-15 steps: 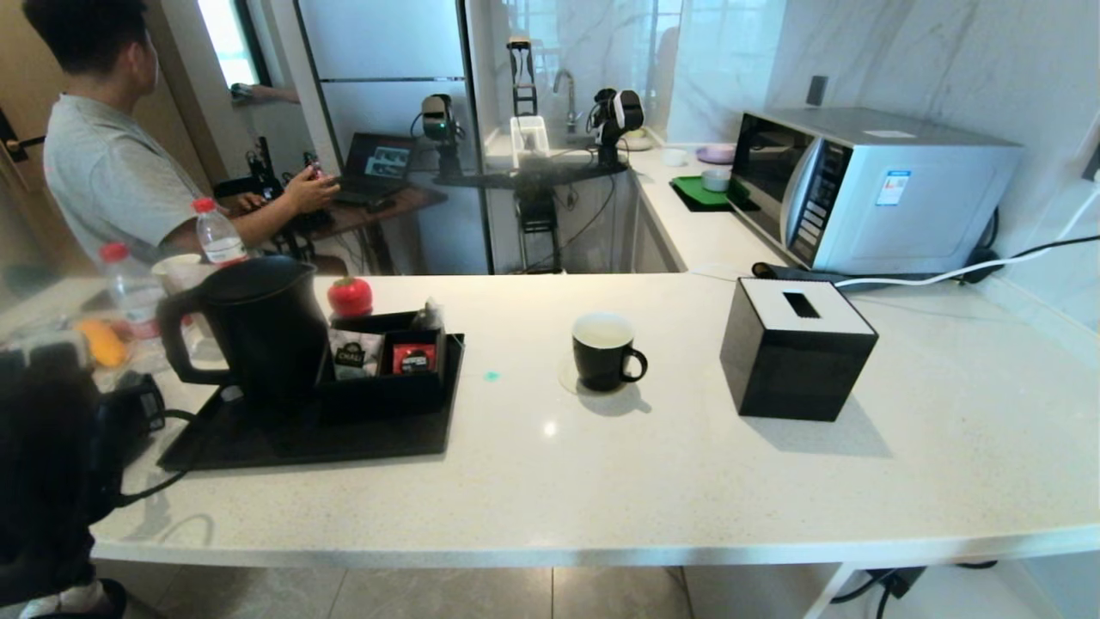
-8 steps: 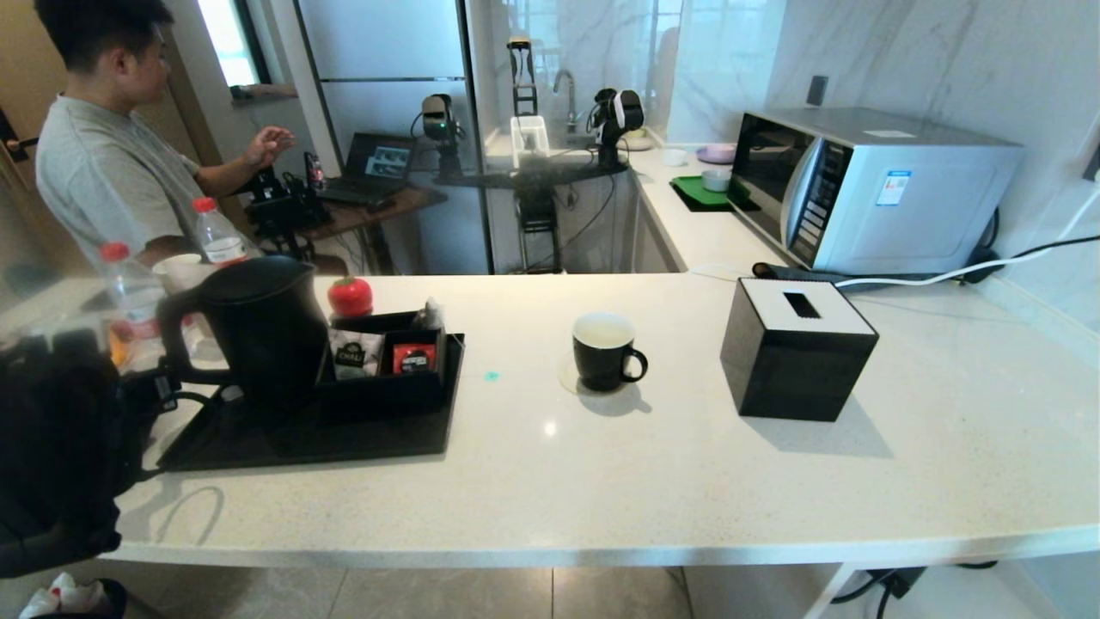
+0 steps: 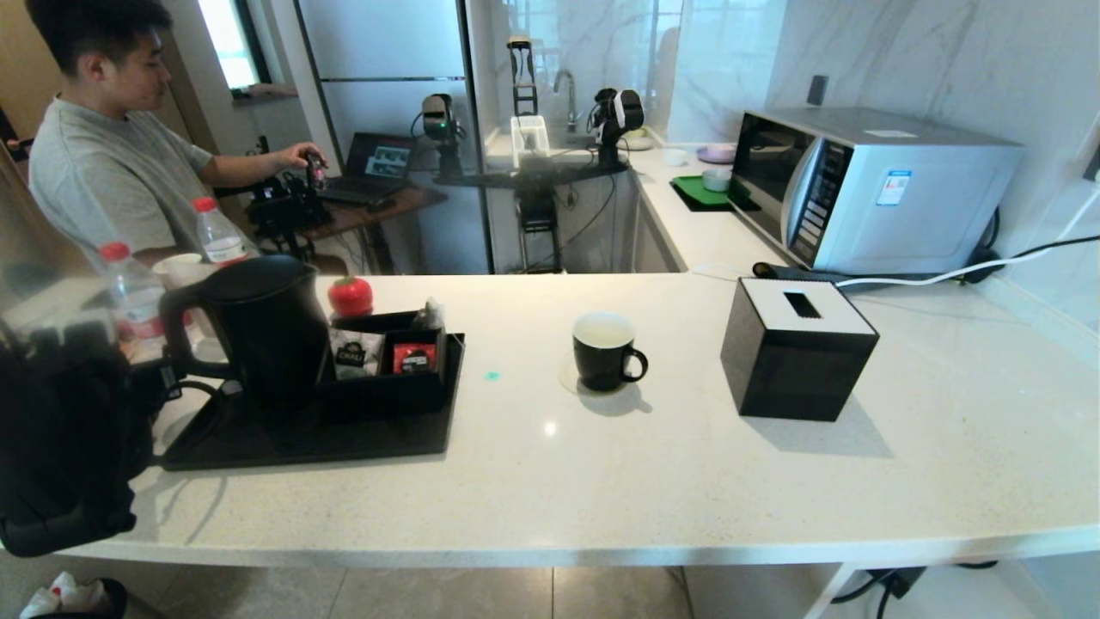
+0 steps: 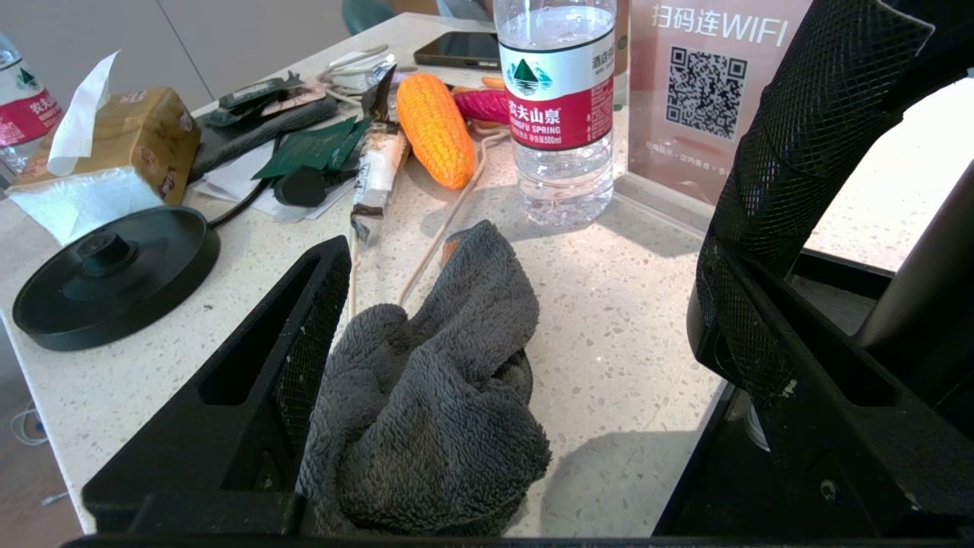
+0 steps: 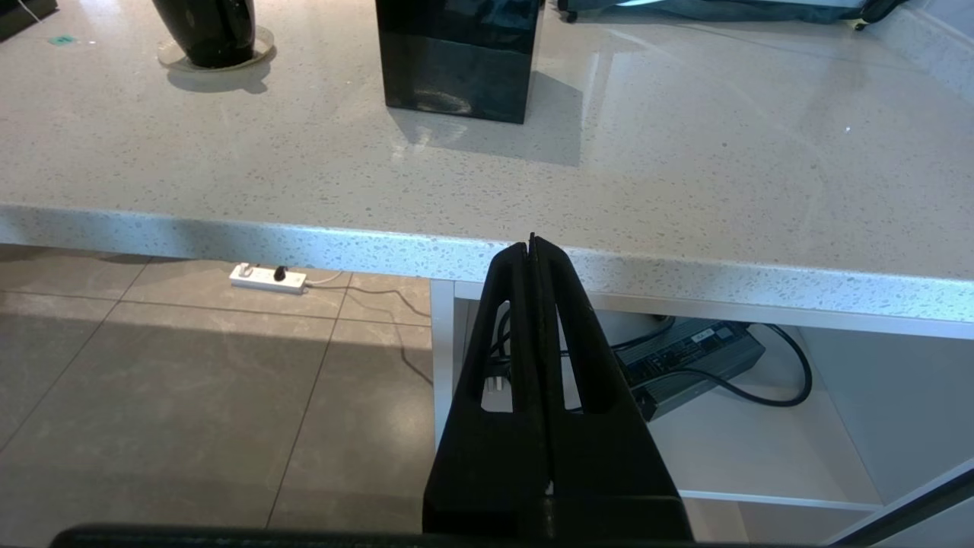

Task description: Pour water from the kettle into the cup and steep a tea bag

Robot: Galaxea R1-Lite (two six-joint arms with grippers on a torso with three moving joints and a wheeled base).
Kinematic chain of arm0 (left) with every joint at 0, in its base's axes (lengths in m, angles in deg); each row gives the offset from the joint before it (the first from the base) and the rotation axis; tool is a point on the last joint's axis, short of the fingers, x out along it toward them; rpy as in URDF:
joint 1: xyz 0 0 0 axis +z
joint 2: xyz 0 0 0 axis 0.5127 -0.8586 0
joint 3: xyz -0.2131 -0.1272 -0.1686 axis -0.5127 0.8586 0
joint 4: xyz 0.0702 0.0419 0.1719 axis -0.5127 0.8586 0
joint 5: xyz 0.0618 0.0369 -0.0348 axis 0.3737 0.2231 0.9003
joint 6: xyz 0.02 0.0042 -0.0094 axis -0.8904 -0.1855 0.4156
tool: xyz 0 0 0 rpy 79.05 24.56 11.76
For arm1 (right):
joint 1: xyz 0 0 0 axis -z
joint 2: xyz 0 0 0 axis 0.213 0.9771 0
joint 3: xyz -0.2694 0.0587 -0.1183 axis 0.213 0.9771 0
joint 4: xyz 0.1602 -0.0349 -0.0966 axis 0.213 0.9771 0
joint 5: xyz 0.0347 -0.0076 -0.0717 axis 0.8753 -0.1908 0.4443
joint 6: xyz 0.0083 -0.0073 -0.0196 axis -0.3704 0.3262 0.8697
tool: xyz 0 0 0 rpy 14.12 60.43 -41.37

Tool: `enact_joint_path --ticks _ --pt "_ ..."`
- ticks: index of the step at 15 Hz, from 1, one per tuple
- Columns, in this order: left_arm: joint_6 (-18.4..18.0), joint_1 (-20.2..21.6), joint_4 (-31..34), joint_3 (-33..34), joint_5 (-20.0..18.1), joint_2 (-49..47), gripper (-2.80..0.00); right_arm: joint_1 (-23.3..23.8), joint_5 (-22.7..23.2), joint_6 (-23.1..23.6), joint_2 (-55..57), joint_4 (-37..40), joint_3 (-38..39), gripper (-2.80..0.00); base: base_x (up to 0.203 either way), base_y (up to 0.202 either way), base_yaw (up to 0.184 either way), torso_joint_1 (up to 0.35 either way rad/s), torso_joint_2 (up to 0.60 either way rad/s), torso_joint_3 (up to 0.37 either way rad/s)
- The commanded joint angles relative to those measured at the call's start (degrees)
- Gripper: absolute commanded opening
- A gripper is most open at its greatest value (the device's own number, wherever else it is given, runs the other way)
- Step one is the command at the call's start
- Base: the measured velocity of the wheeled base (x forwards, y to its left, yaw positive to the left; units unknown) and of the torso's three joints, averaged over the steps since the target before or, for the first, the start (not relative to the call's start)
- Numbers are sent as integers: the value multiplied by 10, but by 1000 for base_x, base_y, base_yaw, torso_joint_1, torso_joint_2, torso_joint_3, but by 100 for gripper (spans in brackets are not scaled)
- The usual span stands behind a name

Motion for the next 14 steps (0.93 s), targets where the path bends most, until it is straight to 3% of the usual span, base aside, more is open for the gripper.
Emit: enact_joint_path --ticks 1,5,14 --pt "0 0 -27 -1 0 -1 0 0 0 1 1 0 1 -280 0 0 0 0 0 0" --pt "13 0 -27 -1 -16 16 0 0 0 1 1 0 1 -280 0 0 0 0 0 0" --pt "31 29 -27 4 -153 36 0 0 0 1 1 0 1 -280 0 0 0 0 0 0"
